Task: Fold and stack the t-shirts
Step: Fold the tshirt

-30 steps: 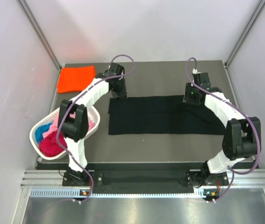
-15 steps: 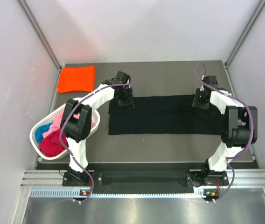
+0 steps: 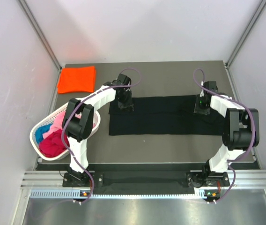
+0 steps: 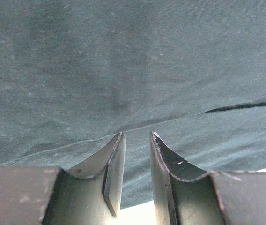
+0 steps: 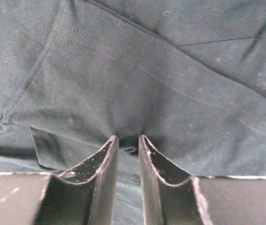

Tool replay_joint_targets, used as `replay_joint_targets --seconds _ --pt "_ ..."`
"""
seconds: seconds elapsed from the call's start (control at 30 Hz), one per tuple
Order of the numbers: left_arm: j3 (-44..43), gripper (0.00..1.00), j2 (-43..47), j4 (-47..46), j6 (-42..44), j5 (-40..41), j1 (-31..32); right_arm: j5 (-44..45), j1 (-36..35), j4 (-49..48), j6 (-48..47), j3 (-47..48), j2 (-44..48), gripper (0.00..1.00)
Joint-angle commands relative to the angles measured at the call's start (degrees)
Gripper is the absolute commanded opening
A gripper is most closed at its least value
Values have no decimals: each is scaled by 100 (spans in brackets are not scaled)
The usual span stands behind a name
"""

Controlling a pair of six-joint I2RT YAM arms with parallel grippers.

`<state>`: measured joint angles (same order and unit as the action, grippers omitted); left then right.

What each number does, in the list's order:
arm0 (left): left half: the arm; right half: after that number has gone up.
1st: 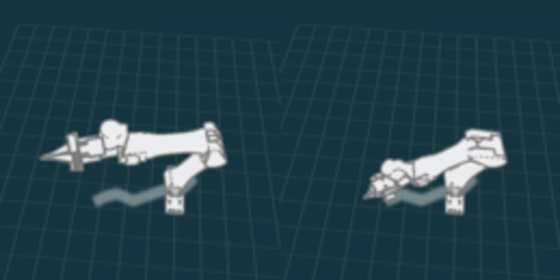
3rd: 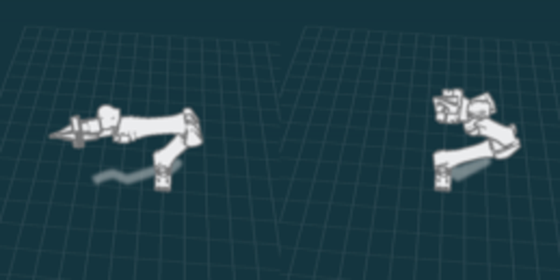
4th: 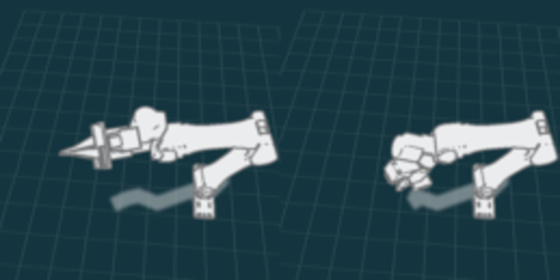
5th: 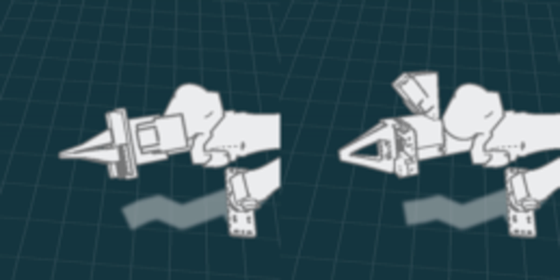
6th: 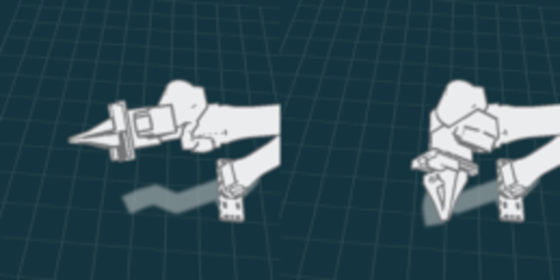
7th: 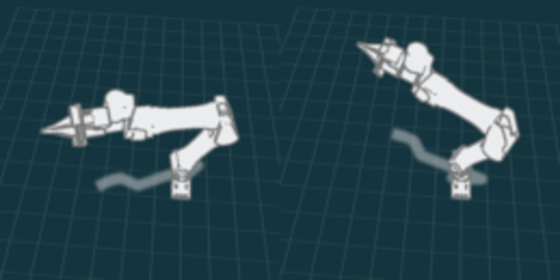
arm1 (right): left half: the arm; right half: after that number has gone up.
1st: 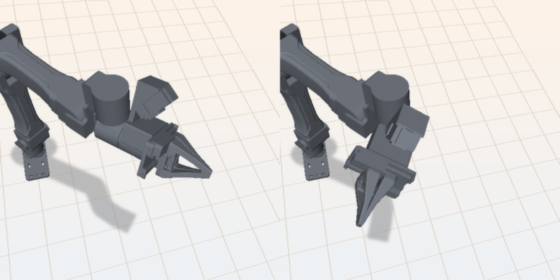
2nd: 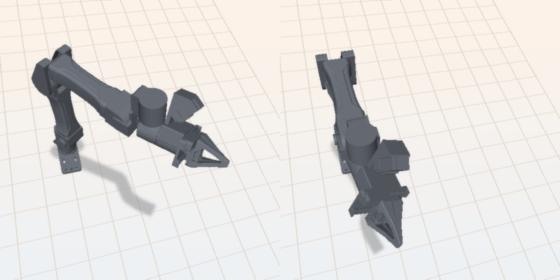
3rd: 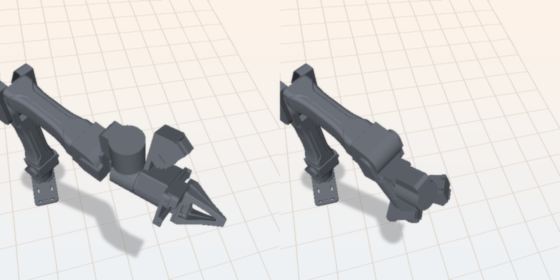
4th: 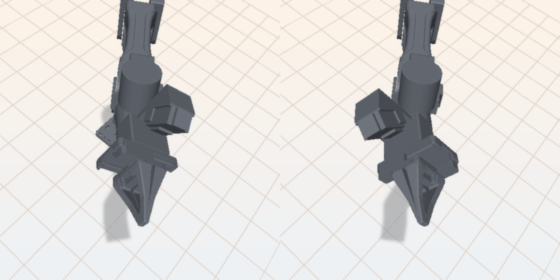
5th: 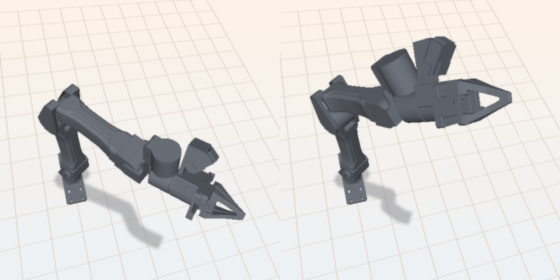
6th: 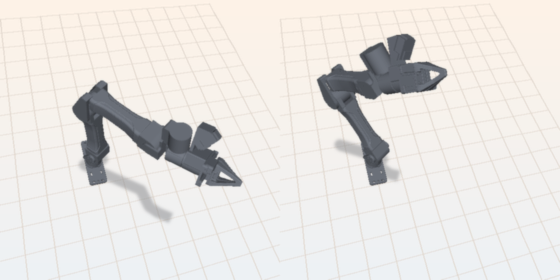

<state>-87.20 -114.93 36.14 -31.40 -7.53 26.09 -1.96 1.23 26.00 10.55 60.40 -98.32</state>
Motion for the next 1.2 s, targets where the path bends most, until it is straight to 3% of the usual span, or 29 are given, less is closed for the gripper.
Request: replay_joint_targets --seconds 0.0,0.27,0.6,0.8,1.0,1.17 --pt "-61 33 -3 -28 -42 146 -7 169 -36 -60 -176 -19 436 22" --pt "-60 33 -125 -2 -86 305 -16 3 -79 -156 -18 139 683 24" --pt "-69 32 -135 95 -24 436 -16 -332 -317 -886 158 -230 174 23" --pt "-96 32 -99 165 2 472 -25 143 -326 -536 18 41 -20 27" --pt "-148 31 -99 183 2 498 -33 -85 -326 -447 175 463 340 34" --pt "-227 31 -196 218 2 586 -95 -59 -317 -446 290 999 112 25"
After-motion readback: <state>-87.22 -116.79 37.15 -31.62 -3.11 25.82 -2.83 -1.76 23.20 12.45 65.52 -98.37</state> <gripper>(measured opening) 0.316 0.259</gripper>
